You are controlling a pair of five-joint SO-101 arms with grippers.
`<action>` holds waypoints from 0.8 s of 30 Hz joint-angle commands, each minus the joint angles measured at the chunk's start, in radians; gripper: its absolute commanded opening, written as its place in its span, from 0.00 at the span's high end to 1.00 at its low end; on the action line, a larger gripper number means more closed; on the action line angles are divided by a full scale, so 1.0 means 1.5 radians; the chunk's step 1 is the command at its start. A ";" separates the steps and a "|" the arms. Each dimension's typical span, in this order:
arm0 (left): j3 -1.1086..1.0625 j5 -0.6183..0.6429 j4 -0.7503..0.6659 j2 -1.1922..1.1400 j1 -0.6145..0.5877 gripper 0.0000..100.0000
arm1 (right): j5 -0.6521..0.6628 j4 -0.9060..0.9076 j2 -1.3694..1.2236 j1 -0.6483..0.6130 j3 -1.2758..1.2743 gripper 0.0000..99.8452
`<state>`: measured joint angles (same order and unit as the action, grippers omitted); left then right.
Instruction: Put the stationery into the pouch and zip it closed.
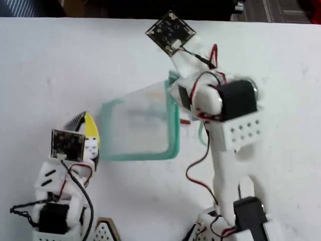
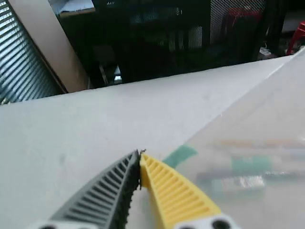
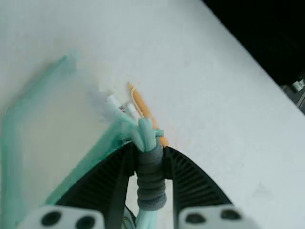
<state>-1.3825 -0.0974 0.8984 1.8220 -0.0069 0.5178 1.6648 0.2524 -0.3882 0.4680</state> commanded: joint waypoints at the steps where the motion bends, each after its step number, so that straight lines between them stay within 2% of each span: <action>1: 0.009 0.007 0.001 -0.011 -0.003 0.98 | -0.003 -0.026 0.048 -0.006 0.039 0.98; 6: 0.009 0.007 0.005 -0.011 0.026 0.98 | -0.005 -0.030 0.061 -0.025 0.051 0.98; 14: 0.005 0.007 0.019 -0.011 0.076 0.98 | -0.006 -0.029 0.060 -0.123 0.175 0.98; 19: 0.004 0.002 0.026 -0.011 0.121 0.98 | -0.006 -0.038 0.044 -0.126 0.222 0.98; 24: 0.004 0.002 0.024 -0.011 0.123 0.98 | -0.017 -0.024 0.010 -0.130 0.235 0.98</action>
<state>-1.3840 -0.0974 0.9229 1.8205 0.1665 0.5178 1.6479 0.2892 -0.5708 0.7948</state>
